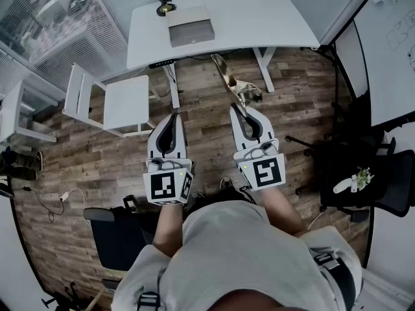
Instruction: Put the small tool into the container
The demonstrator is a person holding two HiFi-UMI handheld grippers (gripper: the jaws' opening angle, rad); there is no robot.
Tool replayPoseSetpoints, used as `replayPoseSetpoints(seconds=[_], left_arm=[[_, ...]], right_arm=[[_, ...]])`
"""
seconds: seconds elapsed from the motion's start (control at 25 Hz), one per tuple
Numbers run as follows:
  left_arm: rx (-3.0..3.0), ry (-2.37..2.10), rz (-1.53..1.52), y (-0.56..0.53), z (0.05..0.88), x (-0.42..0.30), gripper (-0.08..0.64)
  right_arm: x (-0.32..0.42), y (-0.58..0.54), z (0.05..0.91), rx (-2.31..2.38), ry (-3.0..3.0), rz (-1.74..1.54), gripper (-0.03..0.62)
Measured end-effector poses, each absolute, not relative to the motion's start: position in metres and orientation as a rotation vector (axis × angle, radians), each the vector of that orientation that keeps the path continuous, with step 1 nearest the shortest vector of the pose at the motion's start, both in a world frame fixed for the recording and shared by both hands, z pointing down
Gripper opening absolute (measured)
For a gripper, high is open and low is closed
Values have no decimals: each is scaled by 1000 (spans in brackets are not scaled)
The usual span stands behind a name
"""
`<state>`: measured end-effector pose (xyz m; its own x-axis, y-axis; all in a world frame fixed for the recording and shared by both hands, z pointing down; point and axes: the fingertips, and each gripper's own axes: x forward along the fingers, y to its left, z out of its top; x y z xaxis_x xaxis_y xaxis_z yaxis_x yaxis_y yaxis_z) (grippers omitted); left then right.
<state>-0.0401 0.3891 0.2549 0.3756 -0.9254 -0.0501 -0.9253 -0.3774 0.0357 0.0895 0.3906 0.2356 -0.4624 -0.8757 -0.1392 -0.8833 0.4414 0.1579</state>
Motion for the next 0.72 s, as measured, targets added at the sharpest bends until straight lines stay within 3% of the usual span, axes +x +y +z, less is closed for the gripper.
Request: replayPoseSetpoints(seconds=[0.72], left_arm=[[2500,-1800,9,337,294,-16,21]], right_arm=[[119,331,286,-1496,2772,107,25]])
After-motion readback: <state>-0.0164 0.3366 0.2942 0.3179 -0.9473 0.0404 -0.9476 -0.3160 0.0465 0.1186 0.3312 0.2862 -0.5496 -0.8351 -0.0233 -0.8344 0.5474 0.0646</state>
